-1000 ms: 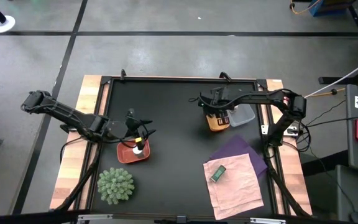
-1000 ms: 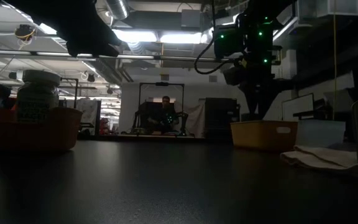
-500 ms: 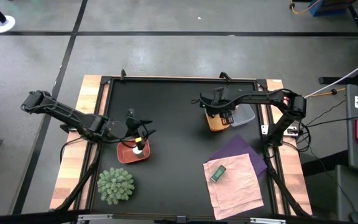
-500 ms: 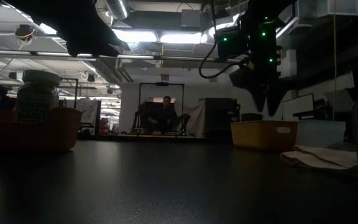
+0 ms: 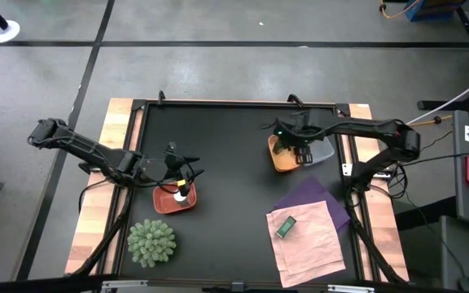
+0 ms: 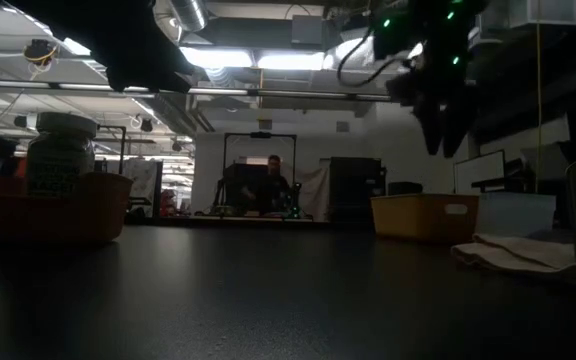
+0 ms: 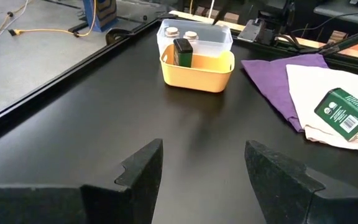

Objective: Sort spices by type
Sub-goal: Put the green seasoning can into the yellow bin

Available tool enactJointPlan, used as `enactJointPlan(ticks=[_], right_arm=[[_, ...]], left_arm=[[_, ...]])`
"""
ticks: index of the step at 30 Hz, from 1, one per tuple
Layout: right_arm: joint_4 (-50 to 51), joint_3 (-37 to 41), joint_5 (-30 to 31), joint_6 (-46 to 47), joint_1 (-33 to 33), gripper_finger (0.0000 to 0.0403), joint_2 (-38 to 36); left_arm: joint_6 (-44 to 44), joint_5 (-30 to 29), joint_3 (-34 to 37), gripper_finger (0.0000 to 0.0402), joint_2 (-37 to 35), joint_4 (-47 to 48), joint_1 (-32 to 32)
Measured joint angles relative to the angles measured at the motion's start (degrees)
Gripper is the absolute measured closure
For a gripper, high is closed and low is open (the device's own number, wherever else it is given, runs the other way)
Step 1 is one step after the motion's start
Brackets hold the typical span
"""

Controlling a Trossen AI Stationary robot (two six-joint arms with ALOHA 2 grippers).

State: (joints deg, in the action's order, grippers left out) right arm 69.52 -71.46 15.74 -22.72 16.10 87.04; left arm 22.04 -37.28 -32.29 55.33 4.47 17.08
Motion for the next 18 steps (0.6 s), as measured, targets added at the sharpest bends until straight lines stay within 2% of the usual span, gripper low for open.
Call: enactJointPlan(ticks=[5, 7, 10, 13, 18], right_arm=[[0.5, 1.1, -11.8, 6.9, 0.0, 0.0189, -6.8], [-0.4, 3.3, -17.8, 8.1, -0.7, 0.0189, -9.7], [-3.8, 8.2, -23.7, 9.3, -3.3, 0.0189, -14.3], [-8.2, 13.9, -26.3, 12.1, -7.3, 0.0189, -18.6], [-18.0, 23.6, -26.4, 19.8, -14.8, 0.0189, -23.6]], left_arm=[[0.0, 0.0, 0.0, 0.019, 0.0, 0.1, 0.0], [-0.1, 0.0, 0.0, 0.019, 0.0, 0.1, 0.0], [0.0, 0.0, 0.0, 0.019, 0.0, 0.7, 0.0], [0.0, 0.0, 0.0, 0.019, 0.0, 1.1, 0.0], [0.0, 0.0, 0.0, 0.019, 0.0, 0.9, 0.0]])
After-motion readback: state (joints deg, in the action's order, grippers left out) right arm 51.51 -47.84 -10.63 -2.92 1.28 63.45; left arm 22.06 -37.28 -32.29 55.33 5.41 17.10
